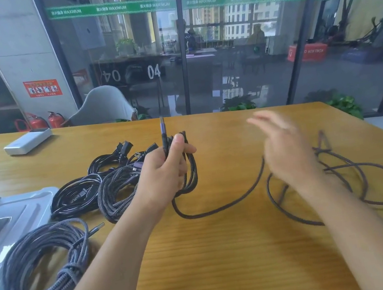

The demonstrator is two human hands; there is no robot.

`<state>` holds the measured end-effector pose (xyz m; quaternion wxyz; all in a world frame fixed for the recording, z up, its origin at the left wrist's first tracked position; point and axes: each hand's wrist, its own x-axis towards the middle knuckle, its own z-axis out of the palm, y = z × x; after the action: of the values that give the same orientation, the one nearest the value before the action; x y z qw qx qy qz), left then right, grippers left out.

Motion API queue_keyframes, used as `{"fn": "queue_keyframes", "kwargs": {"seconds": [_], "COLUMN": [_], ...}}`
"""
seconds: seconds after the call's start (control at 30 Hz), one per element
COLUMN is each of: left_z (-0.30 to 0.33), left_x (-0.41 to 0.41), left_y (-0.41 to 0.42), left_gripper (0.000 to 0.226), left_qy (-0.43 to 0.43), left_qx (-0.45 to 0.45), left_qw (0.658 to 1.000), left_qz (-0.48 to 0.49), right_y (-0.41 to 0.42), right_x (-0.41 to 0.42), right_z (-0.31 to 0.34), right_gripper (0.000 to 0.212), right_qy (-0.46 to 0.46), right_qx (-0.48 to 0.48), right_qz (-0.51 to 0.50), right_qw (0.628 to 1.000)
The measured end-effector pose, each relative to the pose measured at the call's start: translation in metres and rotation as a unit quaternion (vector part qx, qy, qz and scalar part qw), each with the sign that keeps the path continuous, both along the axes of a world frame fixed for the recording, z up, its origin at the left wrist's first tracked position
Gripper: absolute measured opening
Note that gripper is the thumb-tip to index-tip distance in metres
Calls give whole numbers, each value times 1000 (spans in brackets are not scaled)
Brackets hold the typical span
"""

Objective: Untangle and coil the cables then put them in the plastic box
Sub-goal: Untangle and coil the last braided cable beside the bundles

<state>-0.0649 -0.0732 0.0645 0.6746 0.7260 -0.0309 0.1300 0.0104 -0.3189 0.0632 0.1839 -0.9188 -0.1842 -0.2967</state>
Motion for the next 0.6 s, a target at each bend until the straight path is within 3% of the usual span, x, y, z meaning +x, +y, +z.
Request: {"fn": "queue_keyframes", "kwargs": {"seconds": [0.03,0.1,0.17,0.27,0.33,0.43,0.6], "left_z": [0,1,4,6,7,9,9], "left_x": [0,0,-1,-1,-3,-7,-9], "left_y": [0,3,7,11,11,9,6], "left_gripper": [47,47,47,46,45,44,42], "left_qy": [-3,-10,-14,-10,-2,15,34], "left_qx": [0,-5,-21,-38,-42,-28,26], "left_qw": [1000,1000,999,999,999,993,985], "left_qz": [4,17,23,5,-33,-110,-168], "right_y": [18,49,67,63,51,29,-2], "right_x": [-13,-39,-53,-46,-32,-10,13], "right_z": [2,2,-6,-13,-9,-5,-10], "right_gripper": [56,32,30,40,43,37,32], "right_qy": [2,173,380,453,454,405,363], "right_qx": [1,-14,-53,-86,-86,-103,-119], "right_qz": [110,273,327,356,334,279,132], "right_qw": [994,946,864,812,821,865,915]}}
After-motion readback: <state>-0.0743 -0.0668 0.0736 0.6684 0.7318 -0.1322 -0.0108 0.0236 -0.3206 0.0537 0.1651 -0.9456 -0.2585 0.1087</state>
